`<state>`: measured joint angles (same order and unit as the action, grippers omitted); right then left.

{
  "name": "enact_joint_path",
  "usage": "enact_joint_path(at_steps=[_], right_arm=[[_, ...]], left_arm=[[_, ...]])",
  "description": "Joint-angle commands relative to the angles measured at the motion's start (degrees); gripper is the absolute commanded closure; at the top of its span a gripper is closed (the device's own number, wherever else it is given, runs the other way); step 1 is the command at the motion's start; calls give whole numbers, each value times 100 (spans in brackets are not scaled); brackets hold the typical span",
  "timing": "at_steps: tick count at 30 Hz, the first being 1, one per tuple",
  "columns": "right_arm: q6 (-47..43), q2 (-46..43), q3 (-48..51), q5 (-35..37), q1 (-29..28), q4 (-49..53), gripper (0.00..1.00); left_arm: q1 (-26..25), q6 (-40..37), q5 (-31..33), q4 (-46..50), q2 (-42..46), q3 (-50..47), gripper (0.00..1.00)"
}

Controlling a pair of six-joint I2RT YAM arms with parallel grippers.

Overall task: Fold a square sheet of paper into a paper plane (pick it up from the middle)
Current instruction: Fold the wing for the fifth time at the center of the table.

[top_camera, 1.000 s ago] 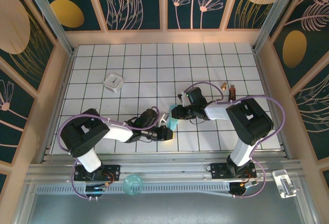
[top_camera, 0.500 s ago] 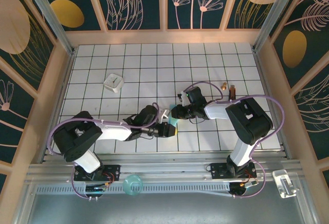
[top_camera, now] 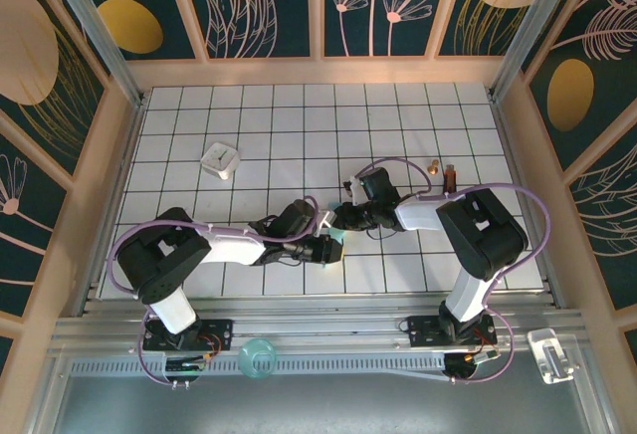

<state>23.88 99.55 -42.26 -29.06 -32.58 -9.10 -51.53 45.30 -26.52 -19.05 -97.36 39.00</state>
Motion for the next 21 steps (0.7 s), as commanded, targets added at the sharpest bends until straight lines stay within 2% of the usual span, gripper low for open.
enact_joint_path(at_steps=[1, 11, 21], right_arm=[[-155, 337, 157, 371, 50, 510, 79], [-147, 334, 139, 383, 50, 545, 79], [-163, 320, 115, 423, 50, 603, 79]], left_arm=[[73, -102, 60, 81, -51, -101, 79], [74, 54, -124, -162, -288, -376, 83], [69, -69, -179, 430, -170, -562, 92]])
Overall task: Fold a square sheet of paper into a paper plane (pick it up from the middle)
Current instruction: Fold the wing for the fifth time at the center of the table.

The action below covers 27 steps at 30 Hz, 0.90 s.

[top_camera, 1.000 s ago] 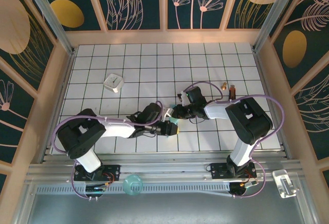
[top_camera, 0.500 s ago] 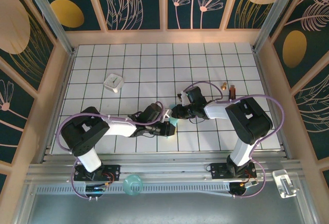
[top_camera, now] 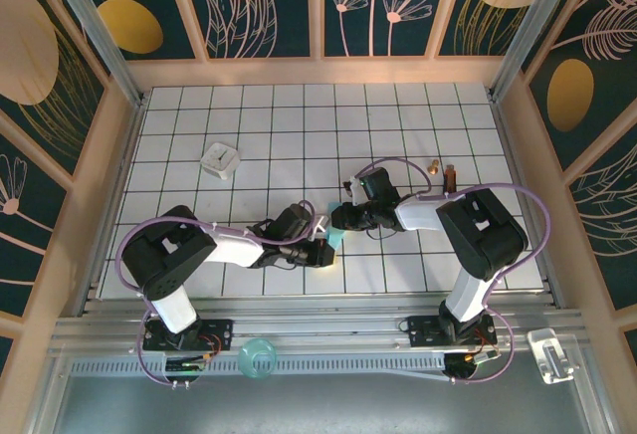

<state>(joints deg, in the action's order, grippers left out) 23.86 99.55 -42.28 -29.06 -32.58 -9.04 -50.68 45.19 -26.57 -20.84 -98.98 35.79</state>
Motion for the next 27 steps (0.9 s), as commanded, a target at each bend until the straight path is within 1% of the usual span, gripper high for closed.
enact_joint_path(at_steps=[1, 11, 18, 27], right_arm=[[-154, 326, 117, 427, 50, 588, 79], [-180, 308, 97, 471, 50, 652, 79], [-176, 311, 98, 480, 59, 666, 79], [-198, 326, 74, 498, 58, 687, 79]], left_arm=[[-15, -62, -197, 646, 5, -264, 93], [-96, -124, -375, 995, 41, -437, 100], [-113, -234, -511, 1311, 237, -503, 100], [-127, -428, -472, 1847, 358, -477, 100]])
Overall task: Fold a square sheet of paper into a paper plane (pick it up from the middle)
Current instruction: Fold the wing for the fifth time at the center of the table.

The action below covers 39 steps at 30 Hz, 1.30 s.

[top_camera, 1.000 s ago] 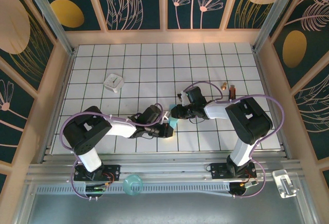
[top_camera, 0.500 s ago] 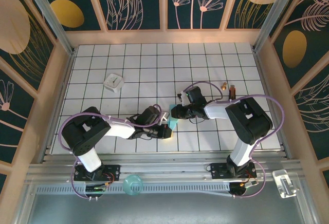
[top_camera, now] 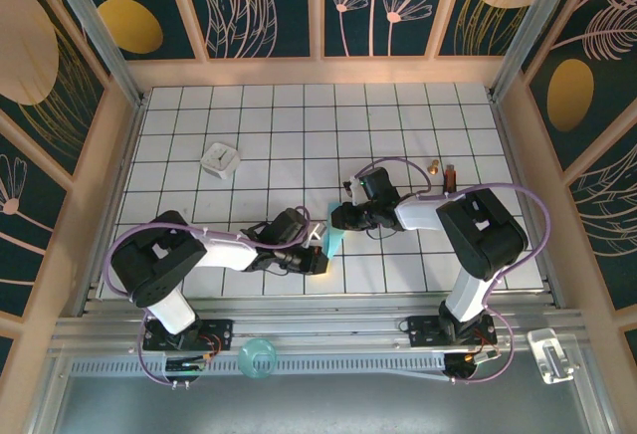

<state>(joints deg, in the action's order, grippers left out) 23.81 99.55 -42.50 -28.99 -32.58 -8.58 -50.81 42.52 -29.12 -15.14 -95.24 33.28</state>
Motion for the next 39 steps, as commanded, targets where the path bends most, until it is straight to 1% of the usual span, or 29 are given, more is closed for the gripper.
enact_joint_path(at_steps=[1, 3, 6, 10, 13, 18, 23, 25, 31, 39], right_arm=[[-193, 339, 94, 483, 59, 639, 79], [-194, 354, 95, 474, 59, 628, 79], [-202, 363, 84, 465, 56, 624, 79], [-210, 381, 69, 456, 59, 622, 79], [-220, 385, 61, 448, 58, 623, 79], [-224, 382, 28, 438, 59, 623, 79], [-215, 358, 23, 430, 58, 644, 79], [-219, 353, 19, 438, 55, 643, 79], [-227, 333, 9, 447, 59, 673, 79], [-227, 310, 5, 456, 58, 691, 78]], left_arm=[[-107, -174, -215, 1302, 49, -207, 100], [-106, -203, -195, 1296, 246, -160, 100], [-100, -139, -54, 938, 683, -111, 100], [-99, 311, -6, -114, 952, -155, 99], [-103, 475, 97, -567, 875, -35, 98], [-105, 291, 148, -556, 327, 373, 96], [-85, 16, 396, -246, -4, 648, 97], [-41, -23, 460, -181, -83, 653, 98], [63, -123, 364, -147, -260, 575, 99], [212, -140, 343, -185, -261, 391, 100]])
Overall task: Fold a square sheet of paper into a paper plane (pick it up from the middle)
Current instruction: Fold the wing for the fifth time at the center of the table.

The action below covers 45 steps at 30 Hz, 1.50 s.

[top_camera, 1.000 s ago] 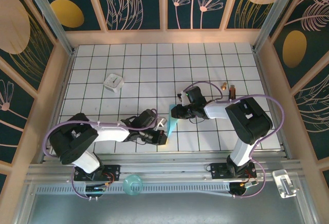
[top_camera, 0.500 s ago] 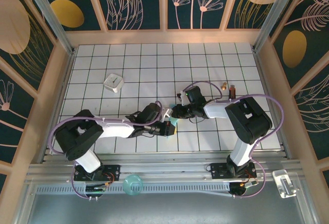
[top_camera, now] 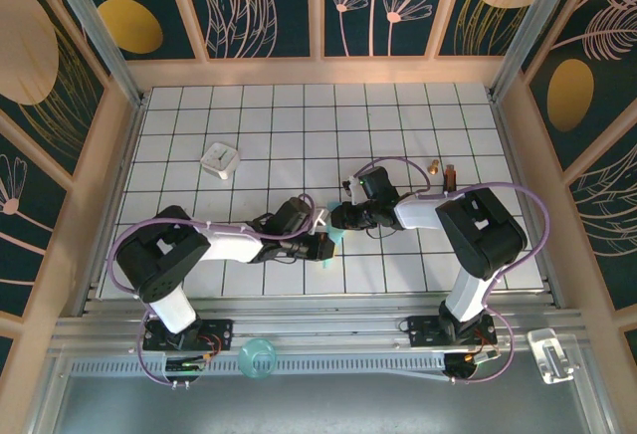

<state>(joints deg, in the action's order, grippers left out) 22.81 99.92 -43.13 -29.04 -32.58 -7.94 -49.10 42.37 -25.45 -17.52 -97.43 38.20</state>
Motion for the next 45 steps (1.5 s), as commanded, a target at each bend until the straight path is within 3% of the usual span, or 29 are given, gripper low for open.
enact_joint_path(at_steps=[1, 17, 28, 34, 39, 45], right_arm=[[-119, 269, 60, 454, 59, 631, 78], [-108, -13, -166, 275, 79, 750, 77], [431, -852, 55, -735, 88, 297, 75], [964, -1276, 748, -814, 86, -67, 83], [1261, -1206, 1053, -864, -59, -428, 91], [1512, -964, 1161, -884, -253, -833, 93]], left_arm=[[41, -126, -38, 51, -195, -117, 100], [87, -229, 155, 346, -156, -360, 100], [88, -7, 0, 61, -272, -664, 100], [87, 48, -34, 94, -268, -717, 100], [86, 0, -74, 129, -334, -717, 100], [87, -77, -53, 260, -375, -669, 100]])
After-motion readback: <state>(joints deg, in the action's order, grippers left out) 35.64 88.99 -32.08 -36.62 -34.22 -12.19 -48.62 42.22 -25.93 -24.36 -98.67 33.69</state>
